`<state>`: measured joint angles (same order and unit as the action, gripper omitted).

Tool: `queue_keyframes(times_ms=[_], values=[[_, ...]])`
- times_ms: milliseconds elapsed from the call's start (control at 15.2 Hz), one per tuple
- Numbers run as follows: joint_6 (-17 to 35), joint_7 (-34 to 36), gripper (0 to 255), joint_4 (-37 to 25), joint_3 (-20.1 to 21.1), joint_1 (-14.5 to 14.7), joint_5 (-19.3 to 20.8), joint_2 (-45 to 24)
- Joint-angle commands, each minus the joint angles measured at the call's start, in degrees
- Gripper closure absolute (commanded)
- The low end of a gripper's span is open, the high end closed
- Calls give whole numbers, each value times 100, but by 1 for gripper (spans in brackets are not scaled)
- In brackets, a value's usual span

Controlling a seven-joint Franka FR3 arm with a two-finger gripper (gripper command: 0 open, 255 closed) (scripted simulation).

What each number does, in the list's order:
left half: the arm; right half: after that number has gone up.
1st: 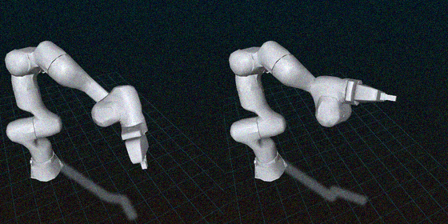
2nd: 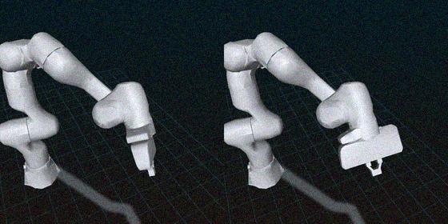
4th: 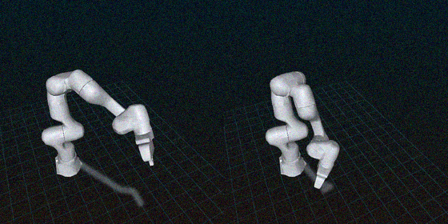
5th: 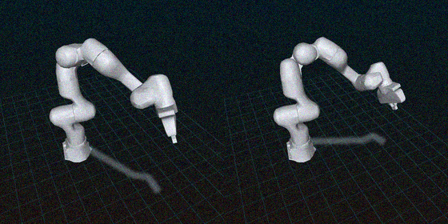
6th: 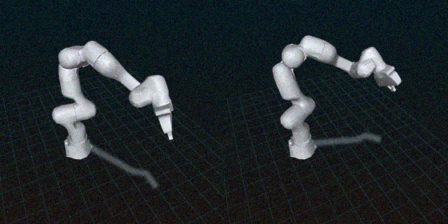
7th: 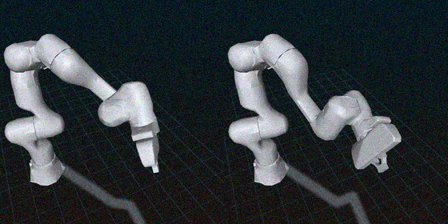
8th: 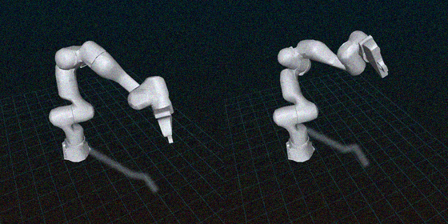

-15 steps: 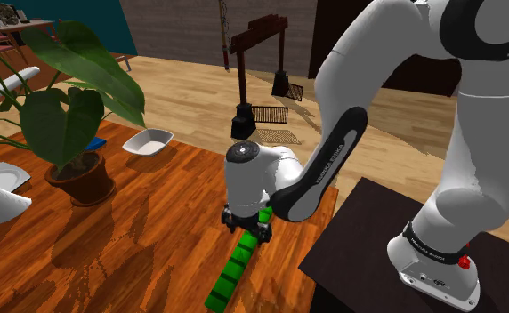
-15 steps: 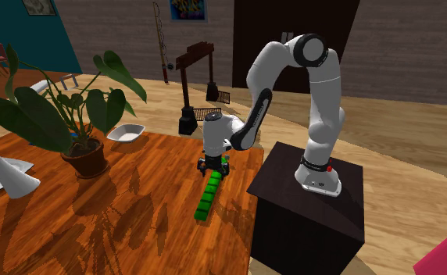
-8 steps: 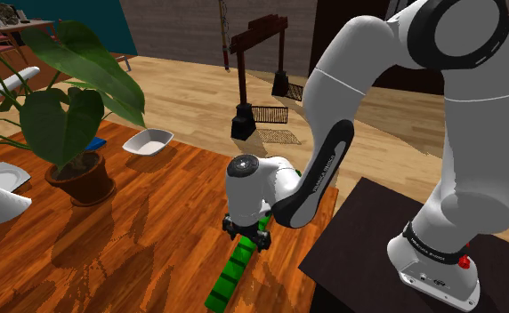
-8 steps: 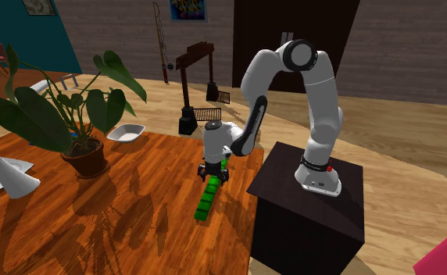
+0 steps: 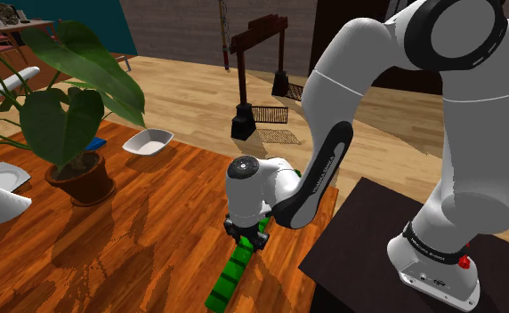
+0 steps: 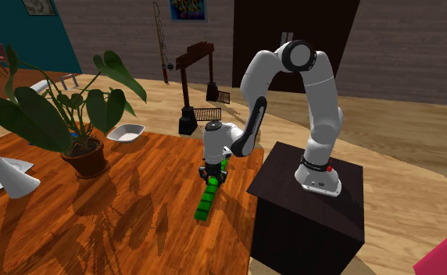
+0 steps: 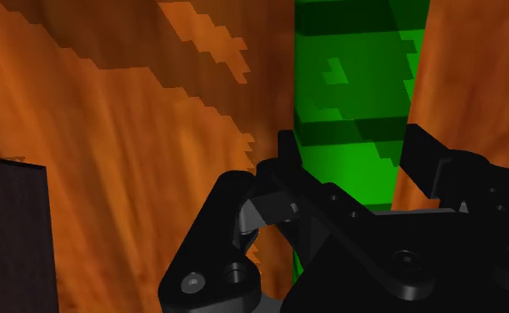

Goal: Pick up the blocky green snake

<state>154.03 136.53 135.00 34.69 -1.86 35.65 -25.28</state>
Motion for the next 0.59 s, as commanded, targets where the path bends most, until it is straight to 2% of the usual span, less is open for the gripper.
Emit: queue_keyframes(times_ms=[0,132,528], values=[[5,2,255,-1,-6,2,2,-12],[-6,-8,255,-14,-1,-3,-5,-16],[-295,-435,255,101,510,-402,-595,448]])
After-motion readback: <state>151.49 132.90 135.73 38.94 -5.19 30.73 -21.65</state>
